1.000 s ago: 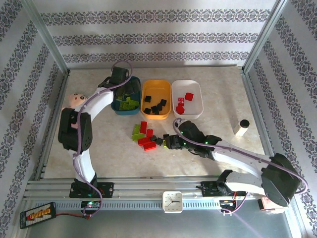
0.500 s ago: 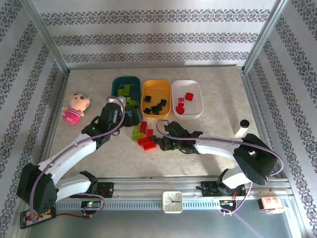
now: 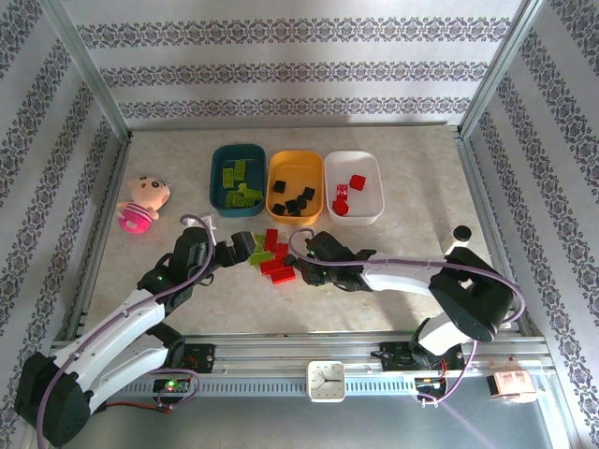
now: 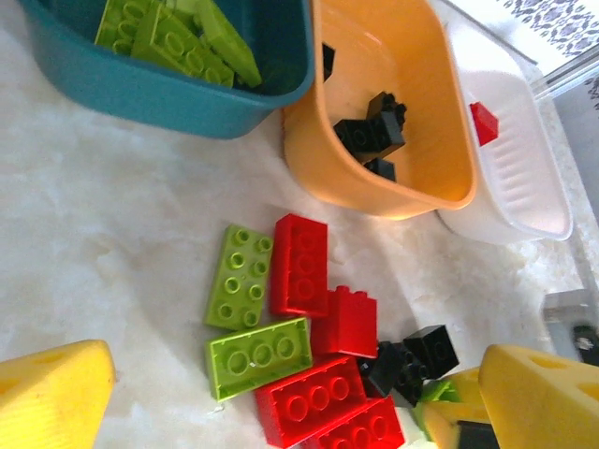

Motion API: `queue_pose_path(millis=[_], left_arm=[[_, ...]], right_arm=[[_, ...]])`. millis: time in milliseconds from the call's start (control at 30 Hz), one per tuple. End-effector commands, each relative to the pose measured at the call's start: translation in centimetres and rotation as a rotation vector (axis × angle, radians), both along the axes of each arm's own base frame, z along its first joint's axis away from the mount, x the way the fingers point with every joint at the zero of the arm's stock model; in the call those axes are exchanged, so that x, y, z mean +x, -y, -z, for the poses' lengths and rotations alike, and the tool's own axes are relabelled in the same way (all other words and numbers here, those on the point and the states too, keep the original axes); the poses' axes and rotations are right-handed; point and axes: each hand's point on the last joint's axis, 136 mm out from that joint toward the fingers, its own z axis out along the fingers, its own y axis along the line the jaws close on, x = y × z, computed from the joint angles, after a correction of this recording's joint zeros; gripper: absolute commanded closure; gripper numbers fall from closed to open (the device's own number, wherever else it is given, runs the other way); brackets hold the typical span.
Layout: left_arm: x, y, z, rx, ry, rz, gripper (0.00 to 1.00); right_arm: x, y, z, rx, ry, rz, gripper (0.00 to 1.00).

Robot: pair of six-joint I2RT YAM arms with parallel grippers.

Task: Sort the legos into containers by color
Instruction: Pick up the lego from the bottom-center of the table, then place the lego in the container.

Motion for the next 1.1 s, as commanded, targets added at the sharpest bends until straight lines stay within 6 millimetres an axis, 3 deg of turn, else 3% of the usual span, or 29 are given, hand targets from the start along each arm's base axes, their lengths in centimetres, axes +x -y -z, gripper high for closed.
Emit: queue_pose_path(millis=[0, 100, 267, 367, 500, 667, 800, 933, 1067], left_arm=[[-0.8, -0.5, 1.2, 0.000, -0.022, -0.022, 0.00], [-1.5, -1.0, 2.3, 0.008, -0.038, -0.028, 0.00], [-3.1, -2.3, 4.3, 0.031, -0.078, -0.054, 0.00], [-4.3, -3.1, 5.3, 0.015, -0.093, -0.079, 0.00], [-5.7, -3.7, 6.0, -0.016, -0.102, -0.094, 0.00], [-6.7, -4.0, 6.3, -0.027, -0.118, -0.093, 0.00], [-6.9, -3.9, 6.3, -0.046, -0.121, -0.086, 0.00], [-6.9, -3.4, 6.1, -0.065, -0.123, -0.069, 0.00], [-7.0, -3.2, 5.9, -0.062, -0.128, -0.054, 0.00]], right_arm=[[-1.8, 1.1, -0.6, 0.016, -0.009, -0.018, 0.69], [-2.7, 1.6, -2.5, 0.064, 0.012, -0.028, 0.72], [-2.5, 0.1, -8.9, 0.202, 0.107, -0.088, 0.73], [-1.1, -2.8, -13.2, 0.261, 0.161, -0.164, 0.73], [2.8, -8.1, -15.8, 0.284, 0.217, -0.236, 0.73], [10.2, -13.5, -14.9, 0.243, 0.218, -0.221, 0.73], [16.0, -16.4, -13.5, 0.253, 0.198, -0.164, 0.73], [20.2, -17.9, -11.5, 0.255, 0.162, -0.101, 0.72], [23.1, -18.5, -10.0, 0.265, 0.137, -0.039, 0.55]])
